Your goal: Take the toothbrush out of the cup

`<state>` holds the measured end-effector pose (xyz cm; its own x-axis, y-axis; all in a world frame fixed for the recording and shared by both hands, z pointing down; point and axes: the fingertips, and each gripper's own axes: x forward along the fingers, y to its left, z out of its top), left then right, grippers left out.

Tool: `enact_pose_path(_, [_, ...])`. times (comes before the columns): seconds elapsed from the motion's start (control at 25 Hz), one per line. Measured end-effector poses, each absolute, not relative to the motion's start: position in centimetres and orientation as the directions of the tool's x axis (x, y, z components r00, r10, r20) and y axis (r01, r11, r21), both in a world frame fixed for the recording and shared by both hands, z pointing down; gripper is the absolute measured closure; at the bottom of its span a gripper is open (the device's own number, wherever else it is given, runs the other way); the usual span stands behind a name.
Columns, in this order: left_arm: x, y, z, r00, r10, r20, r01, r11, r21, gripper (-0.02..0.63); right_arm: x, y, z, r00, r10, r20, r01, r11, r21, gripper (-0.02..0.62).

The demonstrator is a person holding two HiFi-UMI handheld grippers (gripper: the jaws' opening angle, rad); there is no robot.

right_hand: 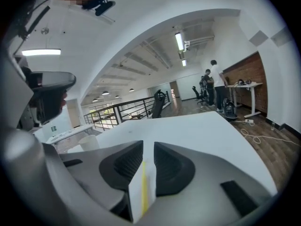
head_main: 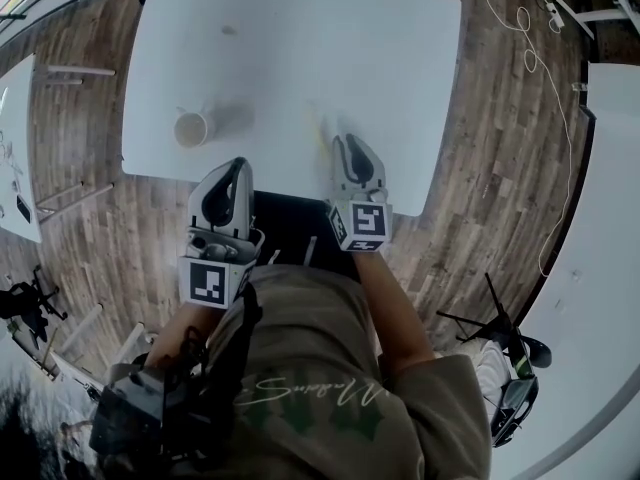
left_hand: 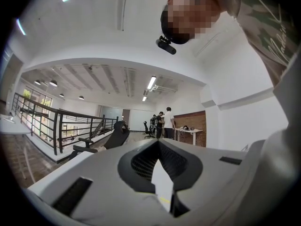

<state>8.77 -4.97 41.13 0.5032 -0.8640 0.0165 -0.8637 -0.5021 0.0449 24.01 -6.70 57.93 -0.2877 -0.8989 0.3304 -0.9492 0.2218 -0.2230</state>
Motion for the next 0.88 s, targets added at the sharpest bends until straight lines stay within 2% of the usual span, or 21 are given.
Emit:
enact_pose_path(0.08, [9.1,-4.9,39.3,0.51,-0.859,0.027,-0.859,-0.509,0.051,0.595,23.9,-5.7,53.7,-0.324,-0.902,0.286,-0.938,0.267,-0.221,0.606])
enact_pose_path(0.28, [11.3,-4.7,32.9,0.515,-0.857,0.01,-0.856,-0.514,0.05,0.595,25.2,-3.1,41.3,-0.38,-0.908,0.174,-0.917,0.346,-0.2,0.606])
enact_pose_path(0.44, [13.2,-3.5,29.4,0.511,-0.86,-0.017,-0.859,-0.511,0.039,0.595,25.1,-0.8,34.6,-0.441,-0.889,0.125,-0.89,0.415,-0.189,0.603])
enact_pose_path(0.6, [14.2,-1.7,28.5,0.494,-0.869,-0.014,-0.869,-0.494,-0.008,0.595,24.5,0.8,31.3,-0.458,-0.888,0.05,-0.879,0.444,-0.174,0.601])
enact_pose_path(0.88, [13.5,2.9,27.3,0.481,-0.876,-0.038,-0.876,-0.478,-0.062,0.595,21.9,5.2,29.6,-0.48,-0.877,0.025,-0.86,0.464,-0.212,0.601])
